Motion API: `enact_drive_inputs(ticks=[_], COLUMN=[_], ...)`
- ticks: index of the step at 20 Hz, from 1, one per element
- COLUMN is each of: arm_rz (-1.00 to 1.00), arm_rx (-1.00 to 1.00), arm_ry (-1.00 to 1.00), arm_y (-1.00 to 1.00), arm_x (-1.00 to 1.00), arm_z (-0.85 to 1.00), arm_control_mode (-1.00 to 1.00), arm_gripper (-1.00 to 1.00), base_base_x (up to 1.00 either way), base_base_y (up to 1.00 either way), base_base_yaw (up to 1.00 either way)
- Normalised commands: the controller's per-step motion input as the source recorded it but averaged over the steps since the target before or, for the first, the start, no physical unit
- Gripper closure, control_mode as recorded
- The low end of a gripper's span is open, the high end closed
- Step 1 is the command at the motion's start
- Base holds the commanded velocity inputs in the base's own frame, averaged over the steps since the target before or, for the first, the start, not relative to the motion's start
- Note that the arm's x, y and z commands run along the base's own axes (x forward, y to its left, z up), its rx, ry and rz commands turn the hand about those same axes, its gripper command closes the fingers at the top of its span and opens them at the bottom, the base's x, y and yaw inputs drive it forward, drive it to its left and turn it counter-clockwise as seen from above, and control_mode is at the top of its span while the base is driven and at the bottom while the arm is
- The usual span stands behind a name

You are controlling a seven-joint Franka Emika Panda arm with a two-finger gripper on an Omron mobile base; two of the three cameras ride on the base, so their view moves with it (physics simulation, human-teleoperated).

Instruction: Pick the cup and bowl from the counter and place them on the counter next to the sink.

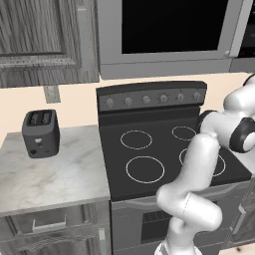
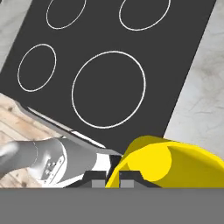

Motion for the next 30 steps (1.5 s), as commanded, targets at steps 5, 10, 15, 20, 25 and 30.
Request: enact_drive_inputs(ticks=[5, 10, 15, 20, 25, 30], arm_rz=[0.13, 0.11, 0.12, 0.10, 0.06, 0.01], arm_rx=[-0.05, -0.05, -0.04, -0.03, -0.03, -0.08], arm_ry=[-0.01, 0.00, 0.00, 0.00, 0.00, 0.00], arm_y=[0.55, 0.70, 0.54, 0.52, 0.55, 0.79], arm_x=[-0.36, -0.10, -0.13, -0.51, -0.57, -0.47], arm_z=[0.25, 0.16, 0.21, 0.27, 0.29, 0.27], arm_control_mode=[-1.00, -1.00, -1.00, -1.00, -1.00, -1.00], arm_gripper=[1.00, 1.00, 1.00, 1.00, 1.00, 1.00], base_base_x=[0.00, 0.00, 0.00, 0.00, 0.00, 0.00], base_base_y=[0.00, 0.00, 0.00, 0.00, 0.00, 0.00], base_base_yaw=[0.00, 0.00, 0.00, 0.00, 0.00, 0.00])
